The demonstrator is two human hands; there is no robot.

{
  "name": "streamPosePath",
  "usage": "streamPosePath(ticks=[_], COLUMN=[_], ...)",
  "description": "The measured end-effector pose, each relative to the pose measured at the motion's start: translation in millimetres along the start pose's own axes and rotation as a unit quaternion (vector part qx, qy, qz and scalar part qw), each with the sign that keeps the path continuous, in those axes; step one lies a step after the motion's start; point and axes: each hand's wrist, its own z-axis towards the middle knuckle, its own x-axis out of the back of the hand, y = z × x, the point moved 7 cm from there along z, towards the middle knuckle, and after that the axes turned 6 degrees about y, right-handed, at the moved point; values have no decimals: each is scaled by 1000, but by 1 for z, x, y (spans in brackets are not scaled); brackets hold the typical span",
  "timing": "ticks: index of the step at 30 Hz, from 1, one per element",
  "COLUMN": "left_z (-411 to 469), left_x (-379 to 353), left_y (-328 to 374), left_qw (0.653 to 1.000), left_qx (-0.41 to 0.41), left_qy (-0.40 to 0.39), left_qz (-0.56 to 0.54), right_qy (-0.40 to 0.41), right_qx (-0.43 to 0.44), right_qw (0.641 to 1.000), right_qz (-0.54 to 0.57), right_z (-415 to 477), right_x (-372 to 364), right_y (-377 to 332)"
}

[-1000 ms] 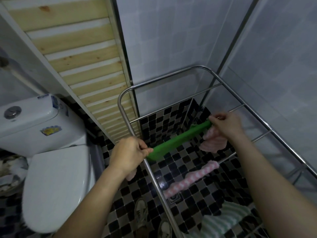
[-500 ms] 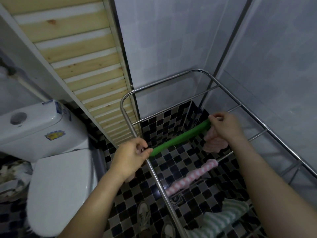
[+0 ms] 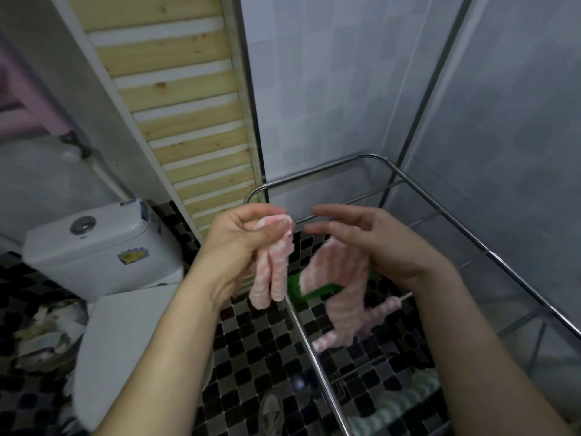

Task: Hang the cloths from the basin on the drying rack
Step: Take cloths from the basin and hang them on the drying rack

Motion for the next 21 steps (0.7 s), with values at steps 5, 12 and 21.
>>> streamPosePath(ticks=[5,12,21], left_z=[-4,4,19], left_x=[-24,-10,1], left_y=[26,48,57], left_qw=[997,985,976], left_qx=[-69,-136,-199], left_qy=[28,79,74], left_qz=[24,67,58], right_qy=[1,31,43], right_qx=[26,45,-16], right_qw=[999,987,920], right_qz=[-41,-151,-390], right_z=[10,15,33], right_x=[-30,-11,33], right_y=[-23,-35,-14])
